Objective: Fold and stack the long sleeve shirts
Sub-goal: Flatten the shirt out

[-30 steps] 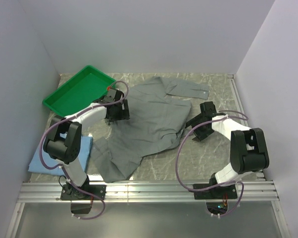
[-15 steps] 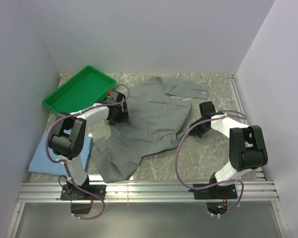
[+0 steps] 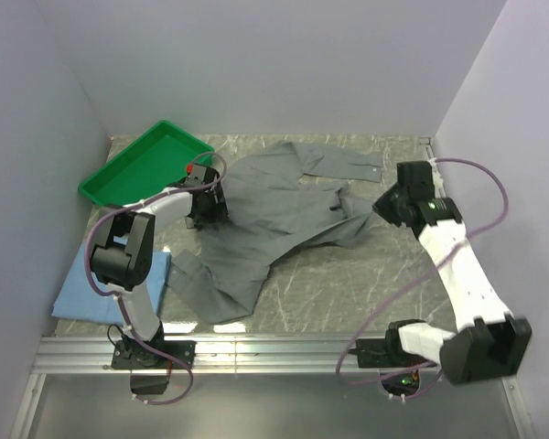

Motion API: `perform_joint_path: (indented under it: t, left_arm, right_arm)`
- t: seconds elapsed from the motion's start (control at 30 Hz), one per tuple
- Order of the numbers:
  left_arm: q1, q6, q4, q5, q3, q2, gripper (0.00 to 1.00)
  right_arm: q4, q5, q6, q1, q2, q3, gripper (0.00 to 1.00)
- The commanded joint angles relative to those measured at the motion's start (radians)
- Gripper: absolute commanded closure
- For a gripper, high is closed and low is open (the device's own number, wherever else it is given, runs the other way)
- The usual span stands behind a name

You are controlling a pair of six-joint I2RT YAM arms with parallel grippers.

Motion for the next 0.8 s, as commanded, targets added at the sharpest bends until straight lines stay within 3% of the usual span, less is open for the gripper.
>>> perform_joint_path:
  t: [0.0,0.2,0.3,0.37,0.4,0.47,0.6,0.77]
  left_arm:
    - [0.01,-0.015,-0.033,0.008,0.002,0.038,0.21]
    - [0.017,-0.009,-0.05,-0.01,-0.006,0.03,0.21]
    - [0.017,-0.002,-0.059,-0.007,-0.015,0.016,0.22]
    - [0.017,0.0,-0.064,-0.007,-0.035,-0.01,0.22]
    - [0.017,0.002,-0.065,-0.009,-0.046,-0.021,0.22]
    - [0.017,0.008,-0.074,-0.019,-0.073,-0.056,0.22]
    - [0.018,0.021,-0.078,-0.035,-0.136,-0.111,0.22]
    - [0.018,0.041,-0.059,-0.002,-0.207,-0.189,0.21]
  right_arm:
    - [-0.137,0.045,-0.051,0.014,-0.136,-0.062,1.0]
    - [-0.243,-0.054,-0.012,0.031,-0.386,-0.32,1.0]
    - [-0.28,-0.132,-0.061,0.031,-0.44,-0.393,0.81]
    - [-0.269,-0.232,-0.115,0.032,-0.431,-0.412,0.8]
    - [-0.267,-0.311,-0.167,0.031,-0.415,-0.409,0.8]
    - [-0.301,-0.311,-0.204,0.031,-0.365,-0.354,0.71]
    - [-0.304,-0.159,-0.262,0.022,-0.303,-0.214,0.47]
    - [-0.223,-0.157,-0.244,-0.058,-0.179,-0.139,0.37]
